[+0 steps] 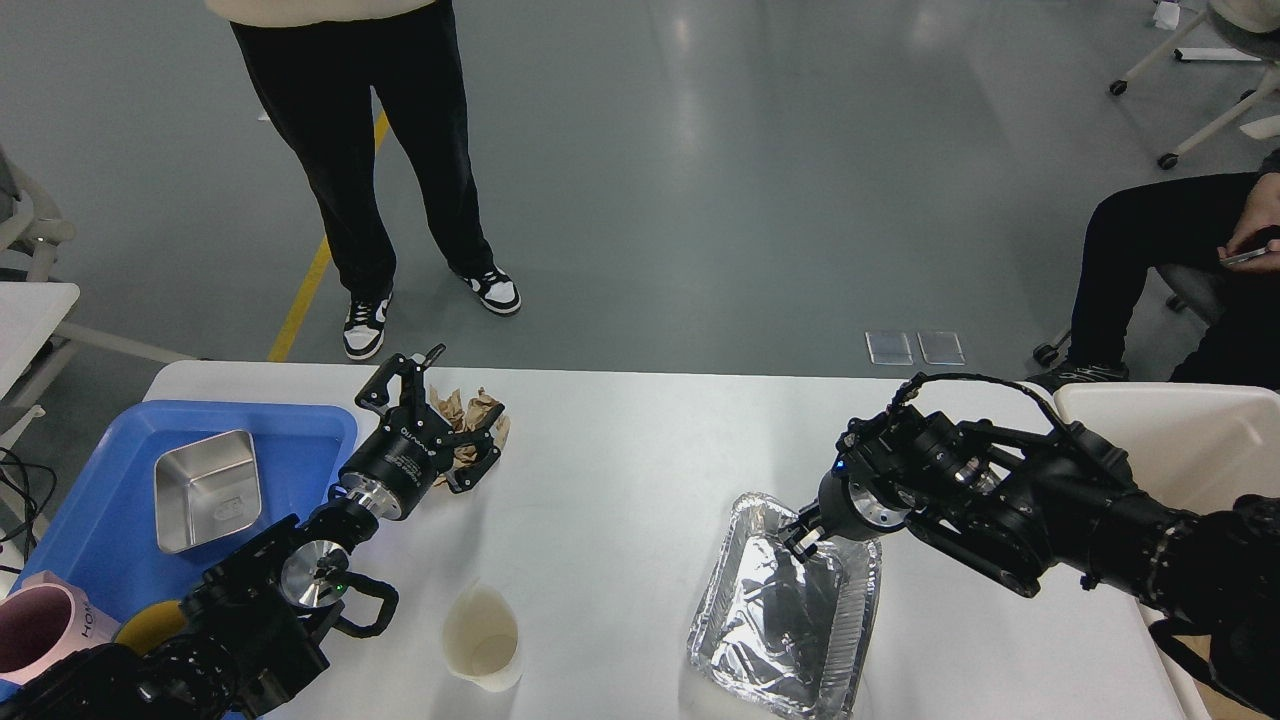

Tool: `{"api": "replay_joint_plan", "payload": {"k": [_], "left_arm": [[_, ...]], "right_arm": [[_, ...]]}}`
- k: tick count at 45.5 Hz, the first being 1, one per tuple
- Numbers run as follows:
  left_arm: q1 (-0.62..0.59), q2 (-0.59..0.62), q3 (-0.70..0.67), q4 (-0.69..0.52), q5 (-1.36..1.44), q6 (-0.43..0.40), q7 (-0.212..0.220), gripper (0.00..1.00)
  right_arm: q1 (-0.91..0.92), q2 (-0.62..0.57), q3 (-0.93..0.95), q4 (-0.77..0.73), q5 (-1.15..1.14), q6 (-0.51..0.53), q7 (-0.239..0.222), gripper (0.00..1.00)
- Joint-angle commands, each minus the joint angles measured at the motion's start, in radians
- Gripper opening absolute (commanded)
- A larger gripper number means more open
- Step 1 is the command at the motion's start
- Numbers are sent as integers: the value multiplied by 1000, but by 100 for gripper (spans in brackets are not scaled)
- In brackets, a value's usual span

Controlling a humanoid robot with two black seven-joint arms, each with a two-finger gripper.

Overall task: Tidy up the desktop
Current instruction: 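Reach the right gripper to the foil tray and grasp its edge, then lift the foil tray with the right gripper toward the white bin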

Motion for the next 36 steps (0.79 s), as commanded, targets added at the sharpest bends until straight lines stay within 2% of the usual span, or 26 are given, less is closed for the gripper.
{"api": "replay_joint_plan", "payload": {"k": [1, 17, 26, 36], "left_arm": [[3, 0, 0, 0, 0, 0, -3, 96], [9, 2, 0, 0, 0, -1, -3, 96], [17, 6, 0, 0, 0, -5, -3, 96], [21, 6, 0, -2, 0, -8, -3, 96]], "right_arm": [[-5, -23, 2, 2, 7, 1, 0, 0], [-11, -54, 1, 3, 30, 12, 1, 0], [-10, -95, 2, 3, 171, 62, -8, 0], [-11, -189, 14, -2, 314, 61, -37, 0]]}}
